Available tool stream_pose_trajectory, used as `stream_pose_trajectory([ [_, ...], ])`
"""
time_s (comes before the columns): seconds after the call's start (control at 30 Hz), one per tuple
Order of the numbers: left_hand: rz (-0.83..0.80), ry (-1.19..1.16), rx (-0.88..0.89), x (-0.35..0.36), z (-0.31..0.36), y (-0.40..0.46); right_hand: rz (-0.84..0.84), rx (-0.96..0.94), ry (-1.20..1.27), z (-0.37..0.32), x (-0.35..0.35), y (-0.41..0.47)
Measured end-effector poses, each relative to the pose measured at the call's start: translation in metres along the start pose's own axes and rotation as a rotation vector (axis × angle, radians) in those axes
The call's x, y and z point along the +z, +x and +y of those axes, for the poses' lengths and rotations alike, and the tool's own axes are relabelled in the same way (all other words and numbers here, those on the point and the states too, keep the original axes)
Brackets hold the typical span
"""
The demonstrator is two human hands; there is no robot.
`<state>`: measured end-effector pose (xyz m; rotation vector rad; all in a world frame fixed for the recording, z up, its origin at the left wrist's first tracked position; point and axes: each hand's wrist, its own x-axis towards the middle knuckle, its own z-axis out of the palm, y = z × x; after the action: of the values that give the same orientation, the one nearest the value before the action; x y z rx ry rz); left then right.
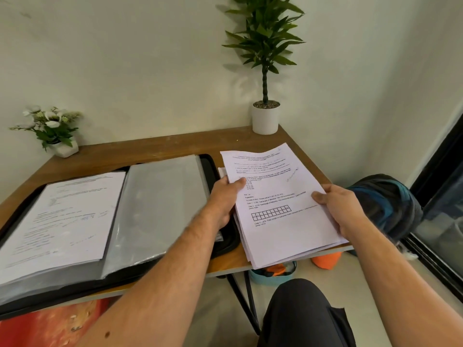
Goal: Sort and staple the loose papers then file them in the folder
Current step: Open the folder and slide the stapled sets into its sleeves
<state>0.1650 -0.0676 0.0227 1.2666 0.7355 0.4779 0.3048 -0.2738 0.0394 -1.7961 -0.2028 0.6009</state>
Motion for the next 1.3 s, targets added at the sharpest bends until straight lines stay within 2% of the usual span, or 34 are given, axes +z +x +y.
stream_pose_trajectory([
  [0.13, -0.036, -0.025, 0.051, 0.004, 0.002, -0.006, -0.016, -0.025, -0.042, 0.001, -0.004, -0.002],
  [0.23, -0.002, -0.164, 0.099, -0.006, 0.011, -0.011, 0.0, -0.13, -0.146, -0.004, -0.004, -0.005],
  [0.3, -0.009, -0.241, 0.1, -0.019, 0.018, -0.019, -0.067, -0.205, -0.176, -0.011, 0.001, -0.011],
  [0.5, 0.016, -0.272, 0.079, -0.072, 0.022, -0.044, -0.361, -0.302, 0.025, -0.03, 0.039, -0.045],
  [0.67, -0.034, -0.339, -0.063, -0.116, 0.018, -0.074, -0.367, -0.255, 0.045, -0.023, 0.089, -0.063],
  [0.8, 0.022, -0.196, -0.056, -0.149, 0.011, -0.094, -0.349, -0.188, -0.023, -0.013, 0.123, -0.071],
  [1.0, 0.271, -0.126, -0.028, -0.179, 0.007, -0.108, -0.439, -0.064, -0.139, -0.005, 0.154, -0.084],
  [1.07, 0.261, -0.167, -0.079, -0.182, 0.006, -0.111, -0.444, -0.039, -0.133, -0.004, 0.158, -0.085],
  [1.17, 0.286, -0.093, -0.172, -0.186, 0.006, -0.115, -0.449, -0.046, -0.163, -0.01, 0.159, -0.087],
  [1.3, 0.314, 0.059, -0.108, -0.184, 0.007, -0.119, -0.493, -0.057, -0.171, -0.013, 0.161, -0.092],
])
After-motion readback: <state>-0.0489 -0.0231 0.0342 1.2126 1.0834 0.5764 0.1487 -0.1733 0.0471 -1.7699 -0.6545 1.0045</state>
